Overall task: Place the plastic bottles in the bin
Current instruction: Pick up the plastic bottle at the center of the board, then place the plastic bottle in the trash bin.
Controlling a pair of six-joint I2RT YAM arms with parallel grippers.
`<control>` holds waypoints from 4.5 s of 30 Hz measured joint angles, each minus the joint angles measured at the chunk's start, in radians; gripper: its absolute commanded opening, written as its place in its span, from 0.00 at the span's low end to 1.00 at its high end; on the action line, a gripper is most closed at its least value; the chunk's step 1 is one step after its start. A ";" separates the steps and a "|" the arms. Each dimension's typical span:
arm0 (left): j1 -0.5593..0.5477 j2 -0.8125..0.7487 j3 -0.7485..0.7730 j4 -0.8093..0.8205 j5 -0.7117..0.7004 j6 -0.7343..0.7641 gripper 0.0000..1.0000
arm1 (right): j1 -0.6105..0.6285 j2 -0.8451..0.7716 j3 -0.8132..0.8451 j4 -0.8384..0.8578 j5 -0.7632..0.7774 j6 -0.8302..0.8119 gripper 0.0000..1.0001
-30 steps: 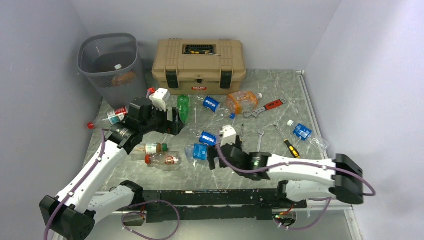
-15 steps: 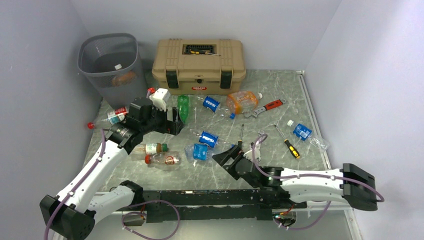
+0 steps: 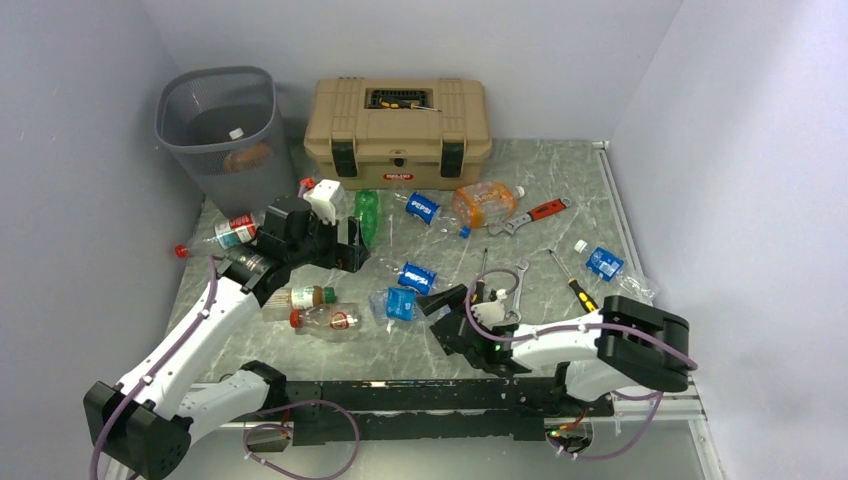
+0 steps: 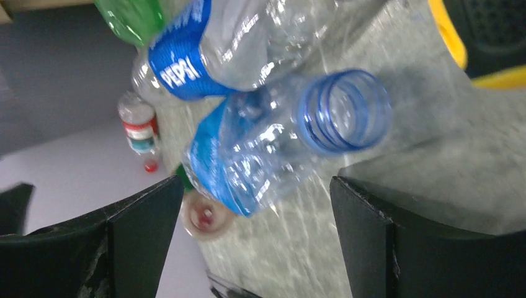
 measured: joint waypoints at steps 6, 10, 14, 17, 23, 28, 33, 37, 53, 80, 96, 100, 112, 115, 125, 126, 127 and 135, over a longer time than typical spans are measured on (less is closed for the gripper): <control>-0.001 0.000 0.000 -0.001 -0.002 0.000 1.00 | -0.054 0.140 0.057 0.113 0.000 0.012 0.84; -0.004 0.000 0.000 -0.003 -0.010 0.000 1.00 | -0.078 0.199 0.065 0.198 -0.021 0.008 0.71; -0.010 0.000 0.000 -0.006 -0.015 0.000 1.00 | -0.111 0.227 0.057 0.249 -0.043 -0.019 0.60; -0.014 0.000 0.000 -0.008 -0.018 0.000 0.99 | -0.118 0.230 0.048 0.263 -0.048 -0.067 0.51; -0.016 0.000 0.000 -0.011 -0.018 0.000 0.99 | -0.120 0.235 0.032 0.339 -0.040 -0.179 0.27; -0.017 0.000 0.000 -0.014 -0.023 0.000 0.99 | -0.128 0.211 -0.027 0.471 -0.045 -0.318 0.09; -0.019 -0.004 0.000 -0.014 -0.031 0.000 0.99 | -0.128 0.113 -0.089 0.515 -0.092 -0.556 0.00; -0.021 -0.029 -0.002 -0.012 -0.043 0.000 0.99 | -0.127 -0.064 -0.097 0.461 -0.163 -0.788 0.00; -0.023 -0.376 -0.178 0.352 0.183 -0.093 0.99 | 0.183 -0.318 0.115 0.055 -0.152 -1.740 0.00; -0.025 -0.236 -0.169 0.379 0.511 -0.076 0.76 | 0.267 -0.051 0.156 0.619 0.151 -2.156 0.00; -0.032 -0.204 -0.167 0.376 0.565 -0.063 0.45 | 0.301 0.039 0.189 0.683 0.155 -2.188 0.00; -0.033 -0.203 -0.167 0.384 0.577 -0.060 0.63 | 0.304 0.042 0.190 0.694 0.169 -2.190 0.00; -0.035 -0.203 -0.166 0.395 0.588 -0.052 0.17 | 0.311 0.045 0.190 0.745 0.184 -2.193 0.00; -0.036 -0.194 -0.162 0.399 0.592 -0.025 0.00 | 0.308 0.049 0.192 0.745 0.194 -2.188 0.00; -0.031 -0.197 -0.159 0.350 0.477 -0.029 0.00 | 0.317 -0.016 0.242 0.553 0.145 -2.092 1.00; -0.031 -0.204 -0.158 0.339 0.444 -0.029 0.00 | 0.317 -0.051 0.250 0.497 0.123 -2.067 1.00; -0.031 -0.212 -0.154 0.324 0.404 -0.029 0.00 | 0.317 -0.092 0.257 0.450 0.105 -2.045 1.00; -0.031 -0.126 0.256 0.146 0.051 0.060 0.00 | 0.318 -0.429 0.229 0.269 0.092 -1.915 1.00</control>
